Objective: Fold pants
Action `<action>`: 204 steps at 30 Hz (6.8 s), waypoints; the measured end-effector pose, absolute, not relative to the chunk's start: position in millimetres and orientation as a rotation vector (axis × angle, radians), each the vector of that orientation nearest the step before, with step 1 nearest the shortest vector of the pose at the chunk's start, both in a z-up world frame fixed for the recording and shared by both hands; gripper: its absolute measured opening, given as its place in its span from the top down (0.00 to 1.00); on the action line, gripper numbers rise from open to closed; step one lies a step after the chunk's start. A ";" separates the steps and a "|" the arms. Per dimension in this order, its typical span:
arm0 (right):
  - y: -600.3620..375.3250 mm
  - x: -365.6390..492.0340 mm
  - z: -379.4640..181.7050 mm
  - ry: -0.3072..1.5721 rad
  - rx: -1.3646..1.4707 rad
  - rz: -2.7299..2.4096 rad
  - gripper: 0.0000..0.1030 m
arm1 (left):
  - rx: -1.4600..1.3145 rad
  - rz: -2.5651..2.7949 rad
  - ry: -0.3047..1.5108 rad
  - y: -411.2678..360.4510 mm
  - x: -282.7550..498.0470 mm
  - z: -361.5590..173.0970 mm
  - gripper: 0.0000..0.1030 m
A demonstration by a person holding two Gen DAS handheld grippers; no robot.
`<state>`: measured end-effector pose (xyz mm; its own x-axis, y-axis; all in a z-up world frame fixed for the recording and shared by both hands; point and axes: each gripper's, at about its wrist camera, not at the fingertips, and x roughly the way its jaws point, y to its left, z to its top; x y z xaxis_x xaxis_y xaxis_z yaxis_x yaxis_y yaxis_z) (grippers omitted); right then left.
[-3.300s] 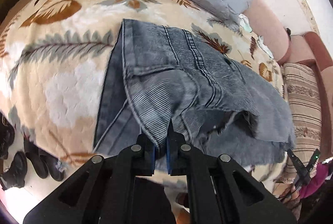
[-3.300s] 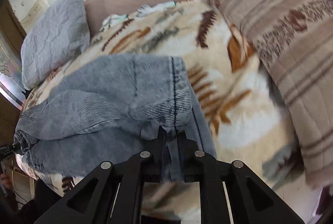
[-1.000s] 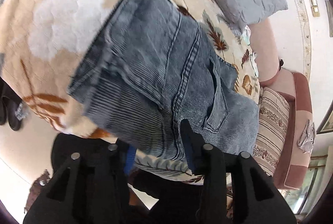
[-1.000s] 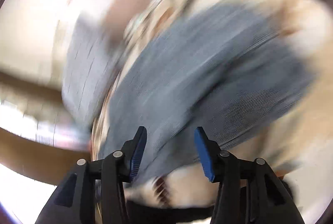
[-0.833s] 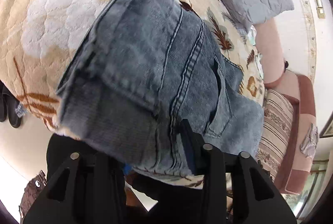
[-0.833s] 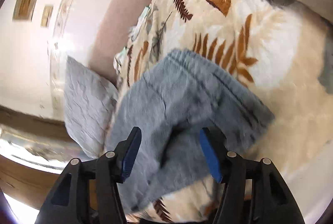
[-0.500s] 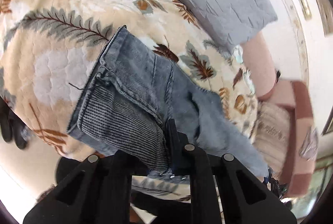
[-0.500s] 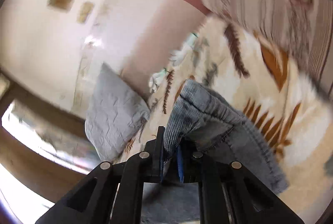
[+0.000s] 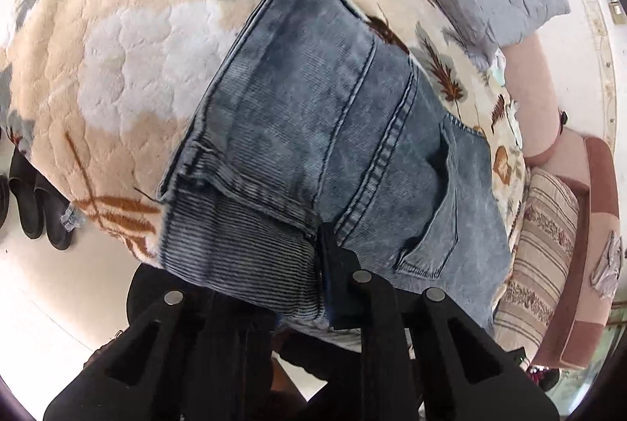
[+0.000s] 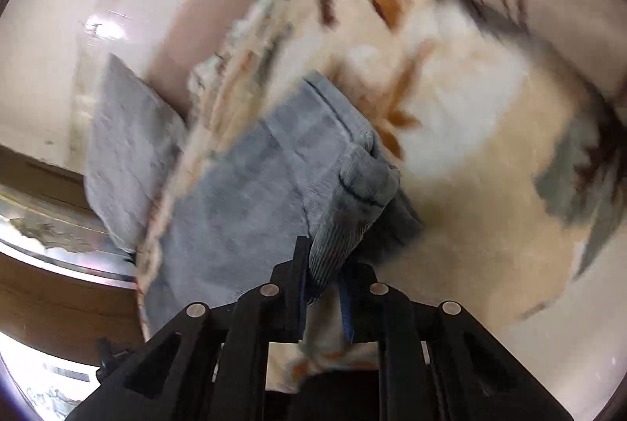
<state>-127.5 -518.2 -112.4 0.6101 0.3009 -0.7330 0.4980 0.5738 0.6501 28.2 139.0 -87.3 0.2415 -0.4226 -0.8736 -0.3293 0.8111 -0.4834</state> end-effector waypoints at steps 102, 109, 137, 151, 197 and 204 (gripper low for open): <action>73.8 163.8 -49.4 1.147 -0.334 0.784 0.40 | -0.760 -0.380 1.212 163.9 16.2 -70.5 0.45; 86.9 164.5 -45.9 1.039 -0.541 0.699 0.96 | -0.690 -0.359 1.133 164.6 33.9 -60.8 0.94; -362.9 34.3 -13.2 1.060 0.307 0.071 0.48 | -0.759 -0.282 1.268 164.6 37.6 -87.4 0.51; -353.4 -44.9 -115.0 1.207 0.839 0.281 0.37 | -0.843 -0.232 1.314 154.9 41.5 -92.1 0.61; -514.9 -145.8 -124.7 0.816 1.193 -0.139 0.74 | -0.730 -0.098 1.349 162.9 56.7 -96.0 0.59; -525.3 -157.6 -134.6 0.708 1.243 -0.220 0.43 | -0.701 -0.089 1.350 157.0 56.4 -95.1 0.58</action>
